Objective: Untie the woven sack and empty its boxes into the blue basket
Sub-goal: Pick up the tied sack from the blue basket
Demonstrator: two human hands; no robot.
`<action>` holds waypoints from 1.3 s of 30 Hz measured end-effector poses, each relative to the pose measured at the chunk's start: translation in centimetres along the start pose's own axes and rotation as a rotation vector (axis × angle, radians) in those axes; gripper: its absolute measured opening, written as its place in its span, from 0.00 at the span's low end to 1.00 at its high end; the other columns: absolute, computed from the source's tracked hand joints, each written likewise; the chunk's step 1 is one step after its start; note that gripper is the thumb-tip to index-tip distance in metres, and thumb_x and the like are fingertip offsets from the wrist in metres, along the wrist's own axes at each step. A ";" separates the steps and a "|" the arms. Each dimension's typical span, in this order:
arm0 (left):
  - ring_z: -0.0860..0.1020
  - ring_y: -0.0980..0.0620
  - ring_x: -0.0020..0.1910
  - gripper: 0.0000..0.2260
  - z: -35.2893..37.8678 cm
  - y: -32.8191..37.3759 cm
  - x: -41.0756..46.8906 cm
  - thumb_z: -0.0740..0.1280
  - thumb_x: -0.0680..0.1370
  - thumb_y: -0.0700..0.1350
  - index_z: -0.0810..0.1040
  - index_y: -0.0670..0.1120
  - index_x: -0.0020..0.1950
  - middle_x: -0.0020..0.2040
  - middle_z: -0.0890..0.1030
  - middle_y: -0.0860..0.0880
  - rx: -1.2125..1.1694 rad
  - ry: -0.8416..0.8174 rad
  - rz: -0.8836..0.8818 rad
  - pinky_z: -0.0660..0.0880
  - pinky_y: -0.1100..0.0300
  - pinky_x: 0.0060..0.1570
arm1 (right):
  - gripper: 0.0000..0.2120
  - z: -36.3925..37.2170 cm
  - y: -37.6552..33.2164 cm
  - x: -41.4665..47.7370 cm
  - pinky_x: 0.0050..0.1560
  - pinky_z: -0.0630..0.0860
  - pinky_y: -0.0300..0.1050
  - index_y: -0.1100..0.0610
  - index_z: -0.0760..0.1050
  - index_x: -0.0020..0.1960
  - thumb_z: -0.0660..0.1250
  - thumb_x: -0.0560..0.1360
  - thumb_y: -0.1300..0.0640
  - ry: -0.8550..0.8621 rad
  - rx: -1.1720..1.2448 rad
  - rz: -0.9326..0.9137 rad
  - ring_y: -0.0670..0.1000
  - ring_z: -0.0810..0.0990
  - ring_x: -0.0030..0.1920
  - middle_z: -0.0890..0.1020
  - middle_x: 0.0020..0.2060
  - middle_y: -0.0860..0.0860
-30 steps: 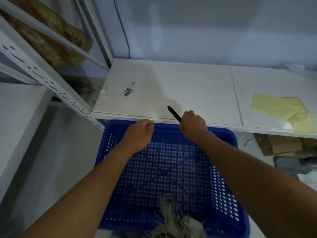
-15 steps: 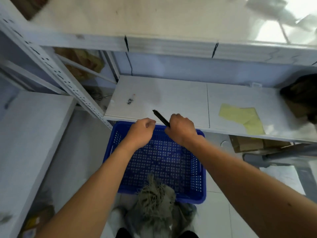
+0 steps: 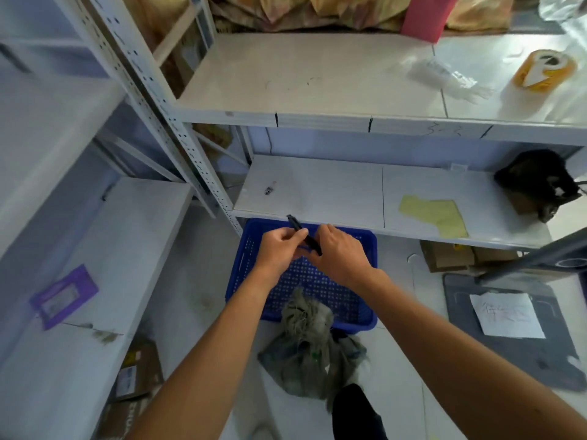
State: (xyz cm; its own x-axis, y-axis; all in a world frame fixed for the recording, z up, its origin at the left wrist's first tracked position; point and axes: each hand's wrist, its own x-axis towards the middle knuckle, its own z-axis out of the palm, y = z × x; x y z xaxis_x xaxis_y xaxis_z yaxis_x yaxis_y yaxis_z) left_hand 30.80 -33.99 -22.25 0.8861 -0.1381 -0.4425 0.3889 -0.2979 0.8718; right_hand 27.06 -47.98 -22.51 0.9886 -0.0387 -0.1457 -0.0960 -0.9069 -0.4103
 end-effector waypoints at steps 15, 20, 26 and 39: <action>0.83 0.51 0.41 0.13 -4.7 -12.0 -9.2 0.68 0.81 0.50 0.84 0.41 0.52 0.44 0.86 0.44 0.162 -0.361 -0.078 0.82 0.51 0.50 | 0.15 9.6 -6.0 -15.8 0.45 0.82 0.56 0.54 0.74 0.56 0.65 0.77 0.44 -0.117 0.396 0.381 0.54 0.84 0.40 0.85 0.42 0.51; 0.81 0.53 0.35 0.11 -2.9 -20.3 -6.8 0.63 0.83 0.49 0.82 0.46 0.47 0.42 0.85 0.48 0.306 -0.338 -0.181 0.81 0.58 0.39 | 0.12 15.9 -1.7 -15.3 0.45 0.82 0.54 0.55 0.67 0.51 0.64 0.75 0.49 -0.257 0.406 0.507 0.55 0.85 0.39 0.85 0.41 0.52; 0.83 0.47 0.45 0.17 -1.9 -29.9 -0.9 0.58 0.83 0.56 0.81 0.45 0.51 0.47 0.84 0.46 0.658 -0.359 -0.180 0.79 0.51 0.45 | 0.11 24.8 5.6 -11.9 0.45 0.80 0.58 0.58 0.67 0.54 0.60 0.78 0.51 -0.259 0.375 0.589 0.59 0.81 0.43 0.81 0.44 0.56; 0.67 0.45 0.73 0.51 7.1 -46.8 11.6 0.70 0.67 0.71 0.53 0.49 0.81 0.78 0.63 0.47 0.743 -0.248 -0.067 0.69 0.45 0.70 | 0.24 43.3 18.3 -2.6 0.46 0.81 0.54 0.54 0.73 0.59 0.66 0.73 0.37 -0.172 0.455 0.728 0.55 0.82 0.45 0.81 0.47 0.52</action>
State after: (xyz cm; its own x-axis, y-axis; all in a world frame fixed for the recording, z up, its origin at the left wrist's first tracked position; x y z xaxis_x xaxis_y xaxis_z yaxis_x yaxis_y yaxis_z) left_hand 21.12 -28.34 -69.67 0.7507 -0.2784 -0.5991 0.0913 -0.8544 0.5115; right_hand 17.74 -46.29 -68.66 0.6360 -0.4457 -0.6300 -0.7697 -0.4249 -0.4764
